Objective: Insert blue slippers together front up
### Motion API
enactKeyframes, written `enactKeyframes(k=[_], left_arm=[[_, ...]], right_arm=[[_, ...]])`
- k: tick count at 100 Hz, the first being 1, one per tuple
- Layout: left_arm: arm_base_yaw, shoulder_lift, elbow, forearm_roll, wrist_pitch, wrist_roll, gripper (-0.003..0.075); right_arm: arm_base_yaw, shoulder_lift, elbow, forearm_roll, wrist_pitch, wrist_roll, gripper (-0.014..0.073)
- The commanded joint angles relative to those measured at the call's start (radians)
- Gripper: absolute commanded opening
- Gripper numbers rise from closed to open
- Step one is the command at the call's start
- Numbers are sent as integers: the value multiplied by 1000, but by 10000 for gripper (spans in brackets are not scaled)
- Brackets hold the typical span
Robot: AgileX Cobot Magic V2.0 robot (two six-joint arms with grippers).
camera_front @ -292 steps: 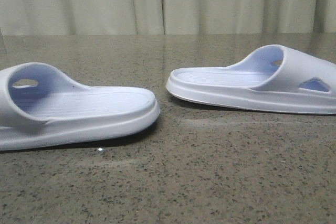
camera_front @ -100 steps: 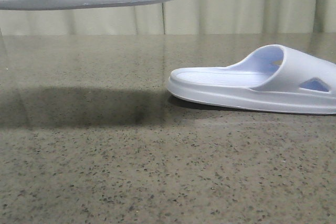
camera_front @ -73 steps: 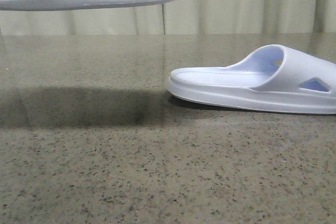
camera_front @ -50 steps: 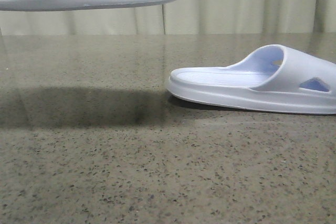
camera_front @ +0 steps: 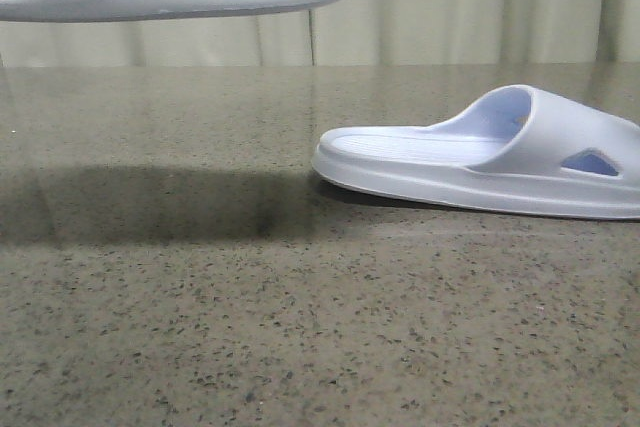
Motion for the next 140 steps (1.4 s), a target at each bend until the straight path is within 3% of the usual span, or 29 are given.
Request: enactKeyframes(k=[1, 32, 67, 91, 126, 140], left_arm=[[-4, -1, -38, -34, -12, 1, 16], [-4, -1, -38, -34, -12, 1, 16], [-4, -1, -38, -34, -12, 1, 16], [-4, -1, -38, -34, -12, 1, 16], [-4, -1, -38, -34, -12, 1, 16], [-4, -1, -38, -34, -12, 1, 16]], right_arm=[[-6, 7, -29, 5, -57, -2, 350], [-6, 55, -29, 18, -75, -2, 324], [-6, 57, -29, 20, -78, -2, 116], [-6, 57, -29, 20, -138, -4, -107], [-6, -11, -33, 24, -299, -4, -107], [-6, -89, -90, 24, -296, -4, -107]])
